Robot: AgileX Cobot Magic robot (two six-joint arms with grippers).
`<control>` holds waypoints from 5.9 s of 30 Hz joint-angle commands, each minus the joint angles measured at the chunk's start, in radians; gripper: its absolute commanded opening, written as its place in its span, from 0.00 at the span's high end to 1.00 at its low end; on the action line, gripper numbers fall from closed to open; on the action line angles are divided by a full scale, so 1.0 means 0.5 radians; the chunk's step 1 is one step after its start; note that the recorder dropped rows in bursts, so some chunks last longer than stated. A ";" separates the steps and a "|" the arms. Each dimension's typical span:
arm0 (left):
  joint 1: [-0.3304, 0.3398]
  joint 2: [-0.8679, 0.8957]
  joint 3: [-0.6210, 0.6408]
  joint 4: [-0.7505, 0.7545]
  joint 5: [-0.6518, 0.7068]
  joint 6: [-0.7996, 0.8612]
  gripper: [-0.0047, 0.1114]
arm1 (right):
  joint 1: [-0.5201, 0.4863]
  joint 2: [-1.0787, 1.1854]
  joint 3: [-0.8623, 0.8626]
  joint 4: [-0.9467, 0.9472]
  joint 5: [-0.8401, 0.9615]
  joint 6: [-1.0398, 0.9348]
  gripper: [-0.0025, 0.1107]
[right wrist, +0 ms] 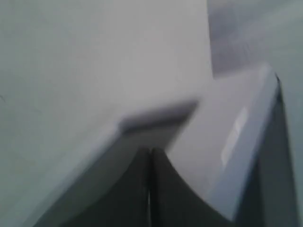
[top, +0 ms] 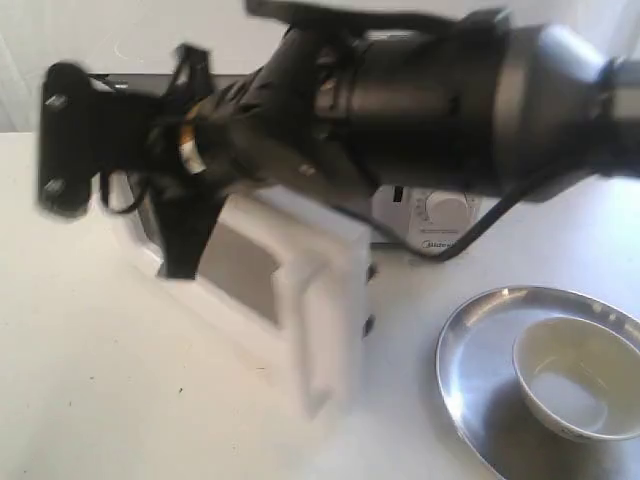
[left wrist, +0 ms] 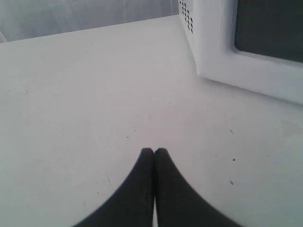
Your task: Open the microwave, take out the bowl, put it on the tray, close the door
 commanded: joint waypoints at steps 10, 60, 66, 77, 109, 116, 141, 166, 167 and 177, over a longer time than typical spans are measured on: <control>-0.002 -0.004 -0.002 -0.007 -0.002 -0.013 0.96 | -0.356 -0.310 -0.003 -1.360 0.761 2.179 0.98; -0.002 -0.004 -0.002 -0.007 -0.002 -0.013 0.96 | -1.589 -3.448 2.755 -1.143 -0.526 2.979 0.98; -0.002 -0.004 -0.002 -0.007 -0.002 -0.013 0.96 | -1.589 -3.448 2.806 -1.134 -0.522 2.979 0.98; -0.002 -0.004 -0.002 -0.007 -0.002 -0.013 0.96 | -1.585 -3.448 2.806 -1.061 -0.575 2.968 0.98; -0.002 -0.004 -0.002 -0.007 -0.002 -0.013 0.96 | -1.585 -3.448 2.806 1.038 -0.545 0.884 0.98; -0.002 -0.004 -0.002 -0.007 -0.002 -0.013 0.96 | -1.585 -3.448 2.806 1.038 -0.458 0.884 0.98; -0.002 -0.004 -0.002 -0.007 -0.002 -0.013 0.96 | -1.585 -3.448 2.806 1.038 -0.459 0.884 0.98; -0.002 -0.004 -0.002 -0.007 -0.002 -0.013 0.96 | -1.585 -3.448 2.806 1.038 -0.459 0.884 0.98; -0.002 -0.004 -0.002 -0.007 -0.002 -0.013 0.96 | -1.585 -3.448 2.806 1.038 -0.459 0.884 0.98; -0.002 -0.004 -0.002 -0.007 -0.002 -0.013 0.96 | -1.585 -3.448 2.806 1.038 -0.459 0.884 0.98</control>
